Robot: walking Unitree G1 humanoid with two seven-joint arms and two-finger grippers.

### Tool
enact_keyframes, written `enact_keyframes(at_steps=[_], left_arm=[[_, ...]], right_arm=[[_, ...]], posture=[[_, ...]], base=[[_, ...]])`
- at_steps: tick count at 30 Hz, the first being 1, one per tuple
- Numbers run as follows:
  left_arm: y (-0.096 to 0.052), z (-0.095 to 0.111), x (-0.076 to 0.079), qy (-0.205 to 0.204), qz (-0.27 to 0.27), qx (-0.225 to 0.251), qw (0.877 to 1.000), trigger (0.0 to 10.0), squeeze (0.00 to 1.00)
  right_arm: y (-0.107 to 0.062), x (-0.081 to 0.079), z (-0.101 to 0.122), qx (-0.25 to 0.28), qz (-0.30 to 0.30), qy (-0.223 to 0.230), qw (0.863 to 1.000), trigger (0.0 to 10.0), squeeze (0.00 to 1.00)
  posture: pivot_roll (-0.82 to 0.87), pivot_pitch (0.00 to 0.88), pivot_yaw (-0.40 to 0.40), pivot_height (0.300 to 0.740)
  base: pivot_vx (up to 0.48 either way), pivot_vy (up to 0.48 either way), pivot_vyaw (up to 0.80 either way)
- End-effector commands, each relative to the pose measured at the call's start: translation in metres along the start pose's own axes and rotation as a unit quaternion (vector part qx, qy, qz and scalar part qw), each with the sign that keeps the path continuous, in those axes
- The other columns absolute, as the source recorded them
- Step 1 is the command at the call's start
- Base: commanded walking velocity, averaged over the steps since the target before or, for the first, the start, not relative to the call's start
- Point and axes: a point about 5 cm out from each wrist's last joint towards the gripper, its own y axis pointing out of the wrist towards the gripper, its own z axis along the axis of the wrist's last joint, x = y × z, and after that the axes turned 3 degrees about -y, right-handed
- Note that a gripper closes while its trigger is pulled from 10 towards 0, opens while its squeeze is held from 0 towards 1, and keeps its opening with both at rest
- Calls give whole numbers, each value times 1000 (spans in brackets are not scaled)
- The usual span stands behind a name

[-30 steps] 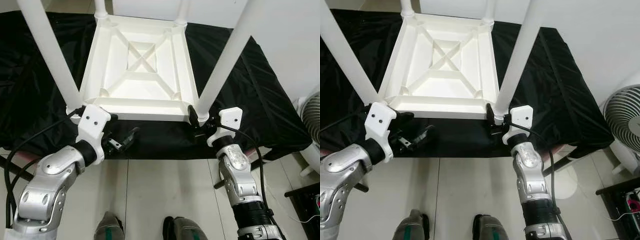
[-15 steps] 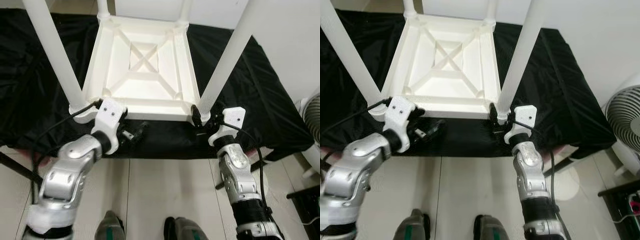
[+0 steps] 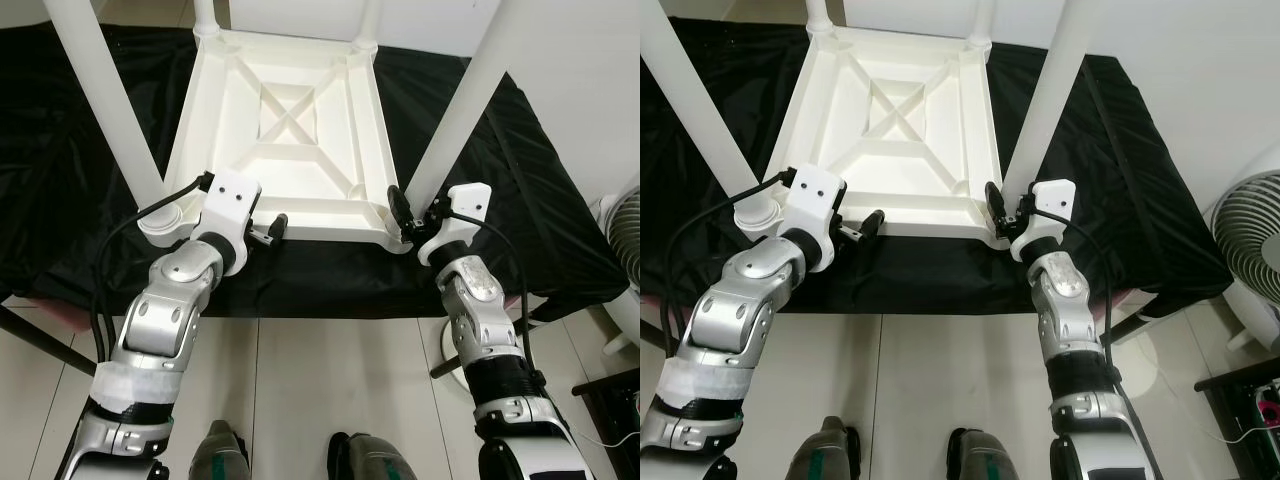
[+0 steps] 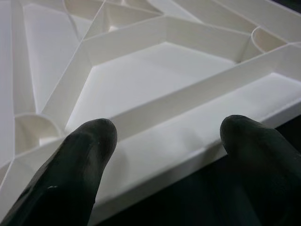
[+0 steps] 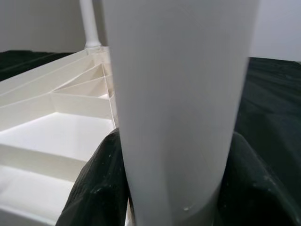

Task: Building children table

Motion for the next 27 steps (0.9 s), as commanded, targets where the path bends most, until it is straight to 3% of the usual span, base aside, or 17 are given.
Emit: enact_keyframes(at_steps=[1, 15, 18, 19, 20, 21, 24, 25, 27], left_arm=[[3, 1, 1, 6, 4, 5, 1000, 10000, 0], [10, 8, -17, 20, 25, 15, 999, 10000, 0], [9, 11, -20, 18, 32, 21, 999, 10000, 0], [9, 11, -21, 18, 37, 22, 999, 10000, 0], [9, 11, -21, 18, 37, 22, 999, 10000, 0], [8, 12, -22, 14, 43, 23, 999, 10000, 0], [7, 12, -23, 9, 49, 26, 998, 10000, 0], [6, 12, -22, 1, 54, 27, 998, 10000, 0], [5, 9, -18, -21, 62, 29, 997, 10000, 0]], right_arm=[[6, -7, 2, 3, 27, 2, 1000, 0, 0], [34, -9, 9, 14, 26, 3, 1000, 0, 0], [39, -16, 11, 21, 38, 13, 999, 0, 0], [40, -21, 11, 25, 43, 17, 999, 3490, 0], [40, -21, 11, 25, 43, 17, 999, 3490, 0], [41, -25, 11, 27, 46, 23, 998, 10000, 0], [40, -27, 11, 29, 46, 23, 998, 10000, 0], [36, -28, 10, 36, 45, 31, 998, 10000, 1000], [30, -27, 14, 60, 35, 38, 997, 10000, 1000]], posture=[[28, 93, -66, 740], [14, 95, -56, 740], [21, 94, -59, 740], [28, 94, -63, 740], [28, 94, -63, 740], [31, 95, -66, 740], [33, 95, -67, 740], [36, 97, -67, 740], [42, 101, -68, 740]], base=[[0, 0, 0], [0, 0, 0], [0, 0, 0], [0, 0, 0], [0, 0, 0], [0, 0, 0], [0, 0, 0], [0, 0, 0], [0, 0, 0]])
